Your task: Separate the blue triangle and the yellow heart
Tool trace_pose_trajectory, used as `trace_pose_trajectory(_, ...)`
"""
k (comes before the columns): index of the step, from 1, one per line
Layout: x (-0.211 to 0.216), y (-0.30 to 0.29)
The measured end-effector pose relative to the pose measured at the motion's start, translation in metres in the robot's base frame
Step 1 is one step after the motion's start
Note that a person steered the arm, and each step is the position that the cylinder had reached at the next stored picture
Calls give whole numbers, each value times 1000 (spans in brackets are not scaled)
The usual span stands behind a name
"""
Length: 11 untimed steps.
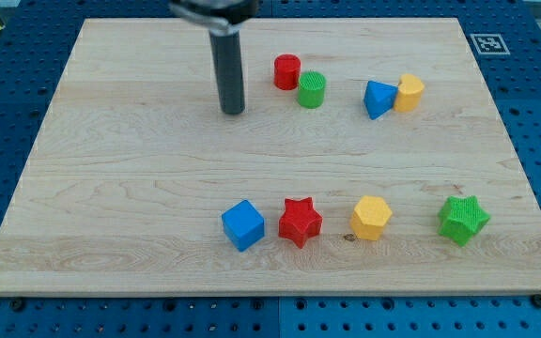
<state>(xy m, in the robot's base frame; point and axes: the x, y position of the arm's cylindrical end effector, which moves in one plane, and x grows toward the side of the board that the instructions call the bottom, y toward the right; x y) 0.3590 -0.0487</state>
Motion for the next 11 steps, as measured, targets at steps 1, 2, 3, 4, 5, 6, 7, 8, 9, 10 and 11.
trace_pose_trajectory(1,-65,18)
trace_pose_trajectory(2,-90,41)
trace_pose_trajectory(3,-89,126)
trace_pose_trajectory(4,-53,196)
trace_pose_trajectory(5,3,213)
trace_pose_trajectory(6,33,248)
trace_pose_trajectory(7,35,290)
trace_pose_trajectory(8,35,299)
trace_pose_trajectory(9,27,290)
trace_pose_trajectory(10,-6,281)
trace_pose_trajectory(11,-5,337)
